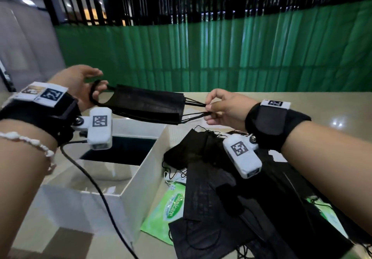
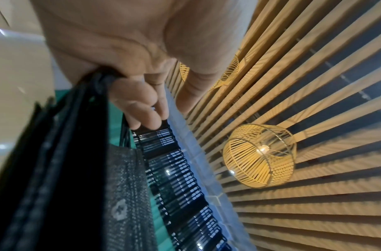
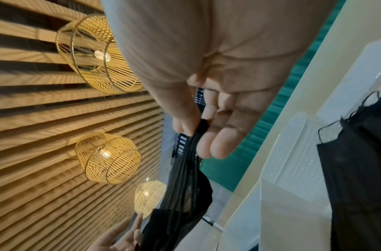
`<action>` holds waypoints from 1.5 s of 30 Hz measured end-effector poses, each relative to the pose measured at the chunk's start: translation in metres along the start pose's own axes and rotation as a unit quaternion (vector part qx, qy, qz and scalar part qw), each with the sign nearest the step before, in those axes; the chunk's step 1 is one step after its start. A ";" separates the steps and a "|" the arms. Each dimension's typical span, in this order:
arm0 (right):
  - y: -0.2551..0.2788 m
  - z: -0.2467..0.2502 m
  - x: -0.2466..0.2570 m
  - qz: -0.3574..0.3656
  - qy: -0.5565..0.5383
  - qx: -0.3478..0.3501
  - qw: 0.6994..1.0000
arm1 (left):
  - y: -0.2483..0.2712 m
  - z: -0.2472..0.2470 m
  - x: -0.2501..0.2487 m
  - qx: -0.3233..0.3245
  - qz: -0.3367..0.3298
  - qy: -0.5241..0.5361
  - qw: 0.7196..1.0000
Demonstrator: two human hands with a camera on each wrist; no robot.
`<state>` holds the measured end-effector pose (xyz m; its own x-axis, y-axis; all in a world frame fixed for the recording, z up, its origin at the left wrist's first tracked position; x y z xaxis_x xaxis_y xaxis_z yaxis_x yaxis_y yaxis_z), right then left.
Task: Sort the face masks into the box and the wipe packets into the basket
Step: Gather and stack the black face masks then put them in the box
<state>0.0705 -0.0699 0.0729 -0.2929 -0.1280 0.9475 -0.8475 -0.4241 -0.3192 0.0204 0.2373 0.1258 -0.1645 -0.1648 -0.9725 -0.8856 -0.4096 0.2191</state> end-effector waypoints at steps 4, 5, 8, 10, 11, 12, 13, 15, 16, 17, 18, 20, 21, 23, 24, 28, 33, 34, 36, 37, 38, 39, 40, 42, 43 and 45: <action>-0.018 -0.047 -0.016 -0.037 0.011 0.046 0.998 | -0.023 0.037 0.004 -0.045 0.027 -0.018 0.998; -0.020 -0.057 -0.022 -0.048 0.016 0.056 0.997 | -0.030 0.042 0.006 -0.049 0.037 -0.023 0.998; -0.023 -0.079 -0.037 -0.076 0.008 0.071 0.995 | -0.048 0.047 0.020 -0.029 0.073 -0.043 0.996; -0.023 -0.085 -0.047 -0.097 -0.005 0.067 0.993 | -0.055 0.052 0.031 -0.051 0.089 -0.075 0.992; -0.022 -0.088 -0.051 -0.108 -0.004 0.068 0.992 | -0.058 0.055 0.036 -0.066 0.093 -0.093 0.989; -0.020 -0.090 -0.054 -0.117 0.000 0.070 0.991 | -0.062 0.055 0.044 -0.069 0.100 -0.105 0.987; -0.019 -0.092 -0.057 -0.125 0.003 0.070 0.990 | -0.066 0.055 0.051 -0.063 0.108 -0.111 0.986; -0.019 -0.093 -0.061 -0.135 0.004 0.059 0.989 | -0.074 0.052 0.067 -0.053 0.123 -0.117 0.984; -0.020 -0.093 -0.065 -0.139 0.003 0.053 0.989 | -0.078 0.052 0.072 -0.055 0.123 -0.113 0.984; -0.021 -0.094 -0.069 -0.142 0.001 0.052 0.988 | -0.081 0.053 0.074 -0.059 0.117 -0.107 0.986; -0.020 -0.097 -0.072 -0.146 0.001 0.058 0.988 | -0.084 0.055 0.075 -0.069 0.108 -0.104 0.986; -0.019 -0.101 -0.078 -0.153 0.017 0.075 0.985 | -0.087 0.060 0.077 -0.088 0.108 -0.121 0.983; -0.018 -0.103 -0.079 -0.154 0.031 0.085 0.984 | -0.086 0.061 0.080 -0.093 0.119 -0.133 0.980; -0.017 -0.103 -0.080 -0.150 0.061 0.103 0.981 | -0.083 0.062 0.087 -0.102 0.145 -0.188 0.966; -0.017 -0.101 -0.081 -0.148 0.075 0.111 0.980 | -0.082 0.061 0.090 -0.106 0.151 -0.231 0.955; -0.016 -0.078 -0.079 -0.137 0.113 0.100 0.979 | -0.076 0.046 0.101 -0.073 0.174 -0.337 0.923; -0.005 -0.035 -0.076 -0.139 0.141 0.070 0.978 | -0.063 0.005 0.077 -0.035 0.126 -0.352 0.927; -0.002 -0.025 -0.075 -0.139 0.145 0.062 0.978 | -0.058 -0.010 0.071 -0.023 0.114 -0.347 0.931; 0.006 -0.003 -0.073 -0.141 0.154 0.044 0.977 | -0.044 -0.044 0.057 0.013 0.087 -0.338 0.937; 0.011 0.008 -0.071 -0.142 0.158 0.035 0.977 | -0.035 -0.063 0.051 0.035 0.075 -0.331 0.940; 0.016 0.018 -0.070 -0.144 0.160 0.029 0.976 | -0.025 -0.082 0.047 0.058 0.063 -0.325 0.942; 0.022 0.028 -0.068 -0.147 0.162 0.023 0.976 | -0.014 -0.101 0.046 0.081 0.051 -0.325 0.941; 0.029 0.038 -0.068 -0.149 0.163 0.015 0.975 | -0.003 -0.120 0.047 0.101 0.040 -0.331 0.937; 0.044 0.060 -0.067 -0.154 0.171 -0.001 0.973 | 0.021 -0.155 0.062 0.144 0.027 -0.365 0.919; 0.052 0.071 -0.069 -0.160 0.176 -0.006 0.971 | 0.032 -0.173 0.075 0.166 0.025 -0.398 0.902; 0.068 0.091 -0.076 -0.175 0.188 -0.009 0.966 | 0.052 -0.203 0.108 0.208 0.021 -0.474 0.855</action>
<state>0.0751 -0.1711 -0.0190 -0.1236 0.3569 0.9259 -0.9307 -0.3654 0.0167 0.0452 0.0160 0.0483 -0.3044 0.7106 -0.6343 -0.9156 -0.0348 0.4005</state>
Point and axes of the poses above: each hand's wrist, its own y-axis away from the middle knuckle, its own z-axis out of the back of the hand, x = y × z, the point moved 10 cm from there along -y, towards the middle knuckle, and after that the axes turned 14 degrees about z, right-handed, at the moved point
